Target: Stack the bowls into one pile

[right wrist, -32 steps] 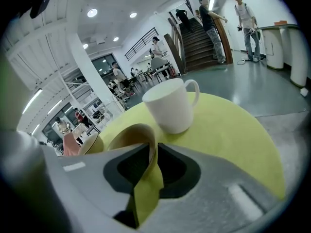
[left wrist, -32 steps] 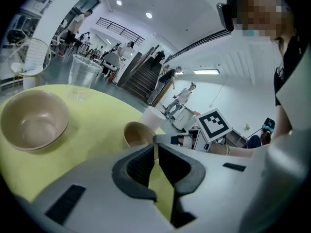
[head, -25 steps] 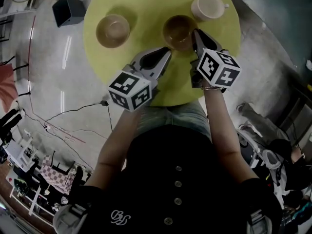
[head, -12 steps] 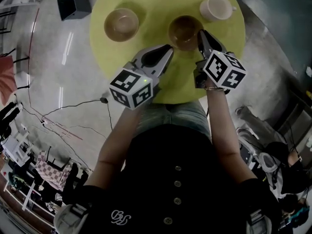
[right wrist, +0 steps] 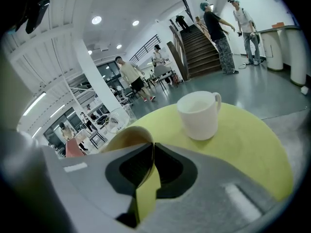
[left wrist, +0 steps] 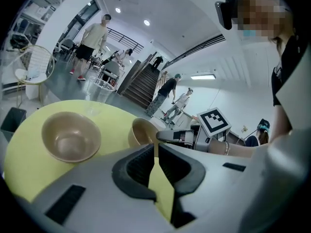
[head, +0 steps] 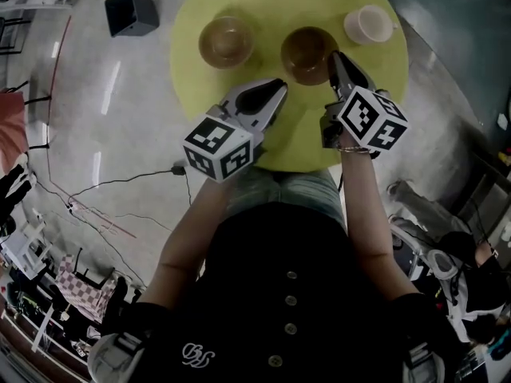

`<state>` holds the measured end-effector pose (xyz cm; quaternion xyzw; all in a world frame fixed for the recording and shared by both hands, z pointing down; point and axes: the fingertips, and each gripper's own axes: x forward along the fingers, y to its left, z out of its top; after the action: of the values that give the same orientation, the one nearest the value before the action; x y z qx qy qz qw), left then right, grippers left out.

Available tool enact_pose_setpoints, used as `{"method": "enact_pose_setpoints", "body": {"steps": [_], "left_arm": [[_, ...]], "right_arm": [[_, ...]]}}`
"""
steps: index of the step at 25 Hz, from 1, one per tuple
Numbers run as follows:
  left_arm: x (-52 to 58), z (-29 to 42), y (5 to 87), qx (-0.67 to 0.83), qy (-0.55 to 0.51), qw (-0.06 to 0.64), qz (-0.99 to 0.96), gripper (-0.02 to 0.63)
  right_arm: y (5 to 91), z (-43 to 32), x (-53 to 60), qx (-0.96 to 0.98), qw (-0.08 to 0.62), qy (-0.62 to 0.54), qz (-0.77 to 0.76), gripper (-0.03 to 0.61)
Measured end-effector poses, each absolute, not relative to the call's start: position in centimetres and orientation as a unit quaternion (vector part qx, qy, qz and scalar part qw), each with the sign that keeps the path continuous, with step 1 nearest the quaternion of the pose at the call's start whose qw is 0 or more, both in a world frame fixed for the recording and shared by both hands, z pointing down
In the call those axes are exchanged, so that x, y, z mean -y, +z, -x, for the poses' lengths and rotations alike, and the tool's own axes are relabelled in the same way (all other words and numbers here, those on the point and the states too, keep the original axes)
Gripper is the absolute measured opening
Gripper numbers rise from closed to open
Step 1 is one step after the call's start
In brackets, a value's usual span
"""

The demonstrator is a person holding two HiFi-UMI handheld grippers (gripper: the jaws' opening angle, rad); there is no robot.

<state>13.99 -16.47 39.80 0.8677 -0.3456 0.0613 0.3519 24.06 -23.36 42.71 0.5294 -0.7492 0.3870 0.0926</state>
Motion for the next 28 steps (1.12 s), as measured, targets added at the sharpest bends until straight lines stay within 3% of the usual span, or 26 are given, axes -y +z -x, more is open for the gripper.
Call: {"method": "enact_pose_setpoints", "body": {"steps": [12, 28], "left_arm": [[17.9, -4.3, 39.0, 0.36, 0.049, 0.34, -0.867, 0.037], [18.0, 1.9, 41.6, 0.359, 0.051, 0.378, -0.852, 0.037]], "right_arm": [[40.6, -15.8, 23.9, 0.76, 0.082, 0.372, -0.527, 0.017], [42.2, -7.6, 25.9, 0.761, 0.091, 0.381, -0.517, 0.017]]}}
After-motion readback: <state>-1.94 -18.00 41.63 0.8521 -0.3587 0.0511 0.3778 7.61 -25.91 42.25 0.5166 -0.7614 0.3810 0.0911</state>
